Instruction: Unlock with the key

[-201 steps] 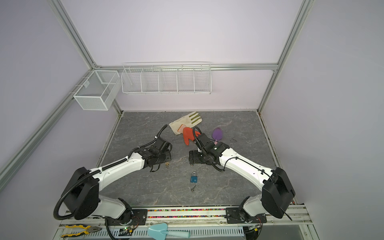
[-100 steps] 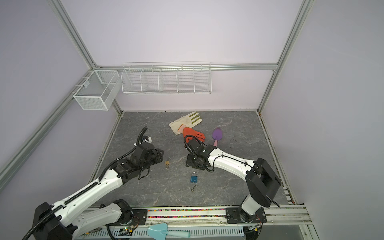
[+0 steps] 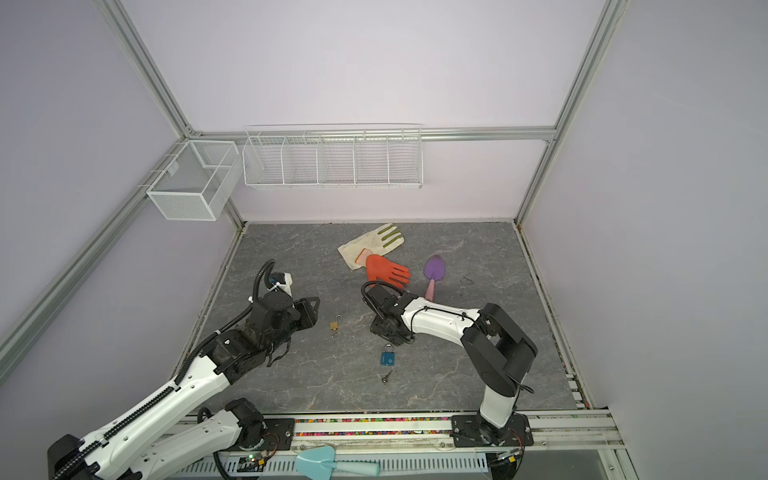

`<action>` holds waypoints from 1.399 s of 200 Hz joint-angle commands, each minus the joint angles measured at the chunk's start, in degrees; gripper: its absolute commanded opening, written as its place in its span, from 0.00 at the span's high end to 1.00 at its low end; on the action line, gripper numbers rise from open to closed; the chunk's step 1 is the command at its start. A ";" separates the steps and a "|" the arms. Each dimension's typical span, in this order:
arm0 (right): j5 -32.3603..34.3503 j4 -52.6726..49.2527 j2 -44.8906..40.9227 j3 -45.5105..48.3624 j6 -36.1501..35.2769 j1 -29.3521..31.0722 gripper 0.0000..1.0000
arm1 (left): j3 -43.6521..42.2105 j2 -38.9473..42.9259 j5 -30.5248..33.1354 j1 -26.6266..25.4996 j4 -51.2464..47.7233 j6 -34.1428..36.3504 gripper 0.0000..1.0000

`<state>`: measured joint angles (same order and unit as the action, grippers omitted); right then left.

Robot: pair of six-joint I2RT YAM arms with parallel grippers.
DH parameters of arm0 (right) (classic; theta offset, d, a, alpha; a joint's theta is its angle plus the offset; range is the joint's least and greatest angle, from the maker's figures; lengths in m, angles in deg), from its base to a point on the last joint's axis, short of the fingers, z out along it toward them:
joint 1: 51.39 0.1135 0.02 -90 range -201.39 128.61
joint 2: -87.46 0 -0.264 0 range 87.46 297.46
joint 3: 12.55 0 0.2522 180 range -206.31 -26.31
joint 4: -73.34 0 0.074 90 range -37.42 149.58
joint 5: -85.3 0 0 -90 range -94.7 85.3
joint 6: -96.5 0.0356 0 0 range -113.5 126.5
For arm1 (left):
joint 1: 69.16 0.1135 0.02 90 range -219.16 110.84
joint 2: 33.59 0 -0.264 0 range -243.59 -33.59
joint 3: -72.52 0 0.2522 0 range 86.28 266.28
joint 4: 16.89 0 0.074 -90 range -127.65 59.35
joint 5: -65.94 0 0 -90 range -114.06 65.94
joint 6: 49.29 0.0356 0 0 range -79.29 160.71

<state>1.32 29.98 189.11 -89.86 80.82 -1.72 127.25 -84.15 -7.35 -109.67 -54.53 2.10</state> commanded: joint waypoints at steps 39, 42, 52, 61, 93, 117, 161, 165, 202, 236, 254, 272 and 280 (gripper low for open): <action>1.71 -0.55 4.22 -3.44 5.97 0.40 0.56 | 0.07 0.58 -0.03 0.35 0.73 5.44 0.55; 1.79 -0.54 4.40 -3.57 5.97 0.38 0.56 | 0.15 0.50 -0.06 0.35 0.75 5.50 0.55; 1.91 -0.86 5.04 -3.94 6.16 0.39 0.58 | 0.16 0.41 -0.22 0.35 0.91 5.71 0.55; 1.93 -0.81 5.44 -3.95 6.52 0.35 0.60 | 0.16 0.30 -0.42 0.35 0.97 5.99 0.55; 2.12 -2.26 7.13 -5.27 6.71 0.34 0.64 | 0.15 0.36 -0.37 0.35 0.79 6.59 0.55; 2.93 -2.86 7.95 -5.88 6.40 0.26 0.70 | 0.16 0.70 -0.25 0.35 1.02 6.96 0.55; 3.47 -3.54 9.21 -6.62 5.81 -0.10 0.76 | -0.01 0.73 -0.84 0.35 1.58 6.79 0.55; 3.47 -3.66 9.33 -6.80 5.75 -0.10 0.76 | -0.01 0.63 -0.89 0.35 1.66 6.79 0.55; 3.99 -4.58 10.36 -8.17 4.87 -0.20 0.79 | -0.10 0.39 -1.05 0.35 2.02 6.45 0.55; 4.00 -4.80 10.78 -8.65 3.85 -0.54 0.83 | -0.41 0.07 -1.58 0.35 2.90 6.17 0.55; 4.04 -4.94 10.64 -8.69 3.31 -0.64 0.85 | -0.30 -0.29 -1.66 0.36 3.08 6.13 0.55; 4.11 -5.12 10.13 -8.44 2.69 -0.80 0.86 | -0.32 -0.38 -1.78 0.35 3.42 6.07 0.55; 4.15 -5.20 9.89 -8.30 2.37 -0.80 0.89 | -0.28 -0.56 -1.90 0.35 3.56 5.95 0.55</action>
<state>4.29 25.78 197.65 -98.49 83.03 -1.85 127.23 -84.33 -8.83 -109.65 -52.03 8.03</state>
